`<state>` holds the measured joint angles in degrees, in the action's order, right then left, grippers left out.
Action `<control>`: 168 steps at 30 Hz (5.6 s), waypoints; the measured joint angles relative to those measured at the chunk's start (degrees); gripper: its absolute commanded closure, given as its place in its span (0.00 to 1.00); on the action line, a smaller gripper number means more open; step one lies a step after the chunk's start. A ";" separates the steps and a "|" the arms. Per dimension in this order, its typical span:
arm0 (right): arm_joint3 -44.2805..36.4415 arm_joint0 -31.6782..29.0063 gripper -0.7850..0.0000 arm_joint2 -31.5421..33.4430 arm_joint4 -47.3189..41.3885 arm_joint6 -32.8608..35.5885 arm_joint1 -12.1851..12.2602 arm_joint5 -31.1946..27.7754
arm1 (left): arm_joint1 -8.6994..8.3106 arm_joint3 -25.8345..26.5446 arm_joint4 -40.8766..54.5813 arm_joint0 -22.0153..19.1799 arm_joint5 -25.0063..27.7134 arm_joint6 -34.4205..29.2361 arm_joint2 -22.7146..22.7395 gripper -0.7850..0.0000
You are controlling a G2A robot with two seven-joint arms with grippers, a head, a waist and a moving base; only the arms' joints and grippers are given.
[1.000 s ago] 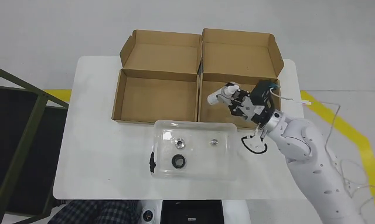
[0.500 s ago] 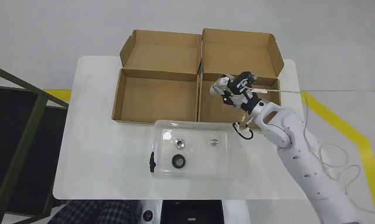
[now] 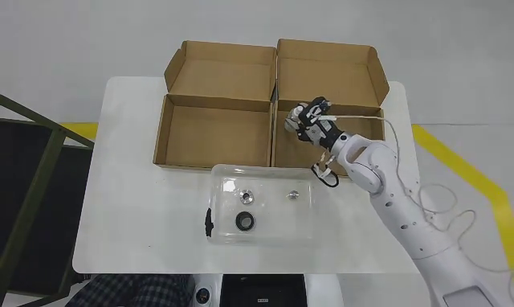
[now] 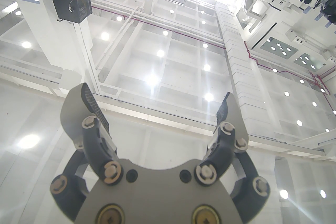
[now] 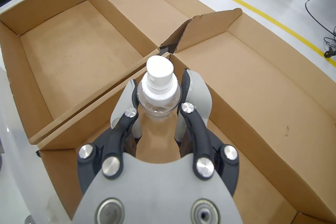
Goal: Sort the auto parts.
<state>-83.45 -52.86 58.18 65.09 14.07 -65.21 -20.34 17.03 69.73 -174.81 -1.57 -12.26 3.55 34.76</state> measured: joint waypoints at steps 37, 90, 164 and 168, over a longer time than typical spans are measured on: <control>-16.83 -6.84 0.00 10.70 -3.97 11.84 1.48 -8.58 | 0.00 0.00 0.00 0.00 0.00 0.00 0.00 0.00; -33.83 -27.48 0.00 8.01 21.01 16.58 5.42 -25.01 | 0.00 0.00 0.00 0.00 0.00 0.00 0.00 0.00; -35.92 -21.88 1.00 3.74 11.02 9.84 4.34 -20.69 | 0.00 0.00 0.00 0.00 0.00 0.00 0.00 0.00; -35.07 -21.52 1.00 5.41 5.01 5.28 4.01 -16.95 | 0.00 0.00 0.00 0.00 0.00 0.00 0.00 0.00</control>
<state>-118.53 -74.38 63.59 70.09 19.35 -61.19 -37.30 17.03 69.73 -174.81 -1.57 -12.26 3.55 34.76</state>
